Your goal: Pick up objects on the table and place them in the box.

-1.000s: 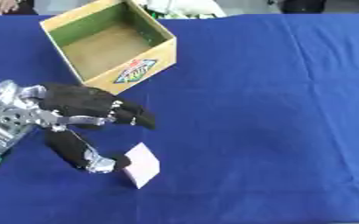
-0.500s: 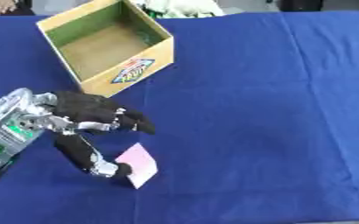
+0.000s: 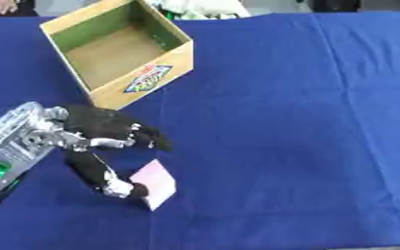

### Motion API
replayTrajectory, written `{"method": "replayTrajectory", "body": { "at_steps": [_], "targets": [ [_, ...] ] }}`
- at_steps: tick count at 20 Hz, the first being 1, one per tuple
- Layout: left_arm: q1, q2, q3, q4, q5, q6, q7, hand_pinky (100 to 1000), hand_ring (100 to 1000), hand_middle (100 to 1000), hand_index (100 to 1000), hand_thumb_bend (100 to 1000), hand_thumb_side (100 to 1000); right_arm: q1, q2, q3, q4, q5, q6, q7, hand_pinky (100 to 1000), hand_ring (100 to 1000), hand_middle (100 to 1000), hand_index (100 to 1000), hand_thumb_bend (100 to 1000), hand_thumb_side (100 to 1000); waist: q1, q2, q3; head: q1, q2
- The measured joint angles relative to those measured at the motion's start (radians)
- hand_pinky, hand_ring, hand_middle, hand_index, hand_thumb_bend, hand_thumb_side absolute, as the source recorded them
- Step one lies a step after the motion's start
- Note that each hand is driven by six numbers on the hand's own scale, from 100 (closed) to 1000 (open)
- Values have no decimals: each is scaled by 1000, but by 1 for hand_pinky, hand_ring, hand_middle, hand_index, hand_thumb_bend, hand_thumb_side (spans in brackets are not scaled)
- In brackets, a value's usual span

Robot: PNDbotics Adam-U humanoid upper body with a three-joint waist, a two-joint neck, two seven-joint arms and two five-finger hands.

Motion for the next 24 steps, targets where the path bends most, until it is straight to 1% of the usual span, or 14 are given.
{"method": "replayTrajectory", "body": {
  "at_steps": [4, 10, 11, 15, 19, 21, 22, 23, 24],
  "targets": [
    [4, -3, -12, 18, -9, -11, 11, 813, 897, 923, 993, 400, 997, 0, 5, -1, 1, -1, 0, 0, 534, 819, 696, 797, 229, 1000, 0, 1, -1, 0, -3],
    [4, -7, -17, 25, -13, -21, 21, 810, 892, 917, 981, 397, 987, 0, 5, -5, 6, -1, 2, -2, 533, 818, 693, 796, 231, 1000, 1, 1, -1, 1, -7],
    [3, -7, -17, 26, -16, -23, 23, 812, 893, 917, 982, 396, 975, -1, 5, -5, 6, -1, 2, -2, 533, 817, 691, 796, 232, 1000, 2, 1, -1, 1, -7],
    [3, -8, -18, 28, -29, -32, 32, 806, 888, 911, 974, 345, 914, -5, 5, -6, 6, -1, 5, -5, 532, 816, 688, 795, 233, 1000, 3, 1, -2, 1, -7],
    [3, -13, -18, 29, -36, -39, 39, 793, 874, 898, 960, 310, 885, -8, 6, -6, 6, -1, 11, -8, 531, 816, 685, 793, 234, 1000, 3, 1, -2, 1, -7],
    [3, -18, -20, 28, -36, -41, 41, 767, 855, 881, 932, 297, 852, -8, 7, -6, 6, -1, 13, -9, 531, 815, 684, 793, 235, 1000, 4, 1, -2, 2, -7],
    [3, -18, -20, 25, -37, -41, 41, 749, 837, 858, 918, 283, 809, -8, 7, -6, 6, -1, 14, -9, 531, 815, 683, 793, 235, 1000, 4, 1, -2, 2, -7],
    [3, -18, -19, 18, -39, -41, 41, 746, 835, 854, 917, 281, 804, -8, 7, -6, 6, -1, 15, -10, 530, 815, 683, 793, 235, 1000, 5, 1, -1, 2, -7],
    [3, -18, -17, 9, -41, -41, 41, 717, 815, 837, 907, 269, 769, -8, 8, -7, 6, -1, 16, -10, 530, 815, 682, 793, 235, 1000, 6, 1, -1, 2, -7]
  ]
}}
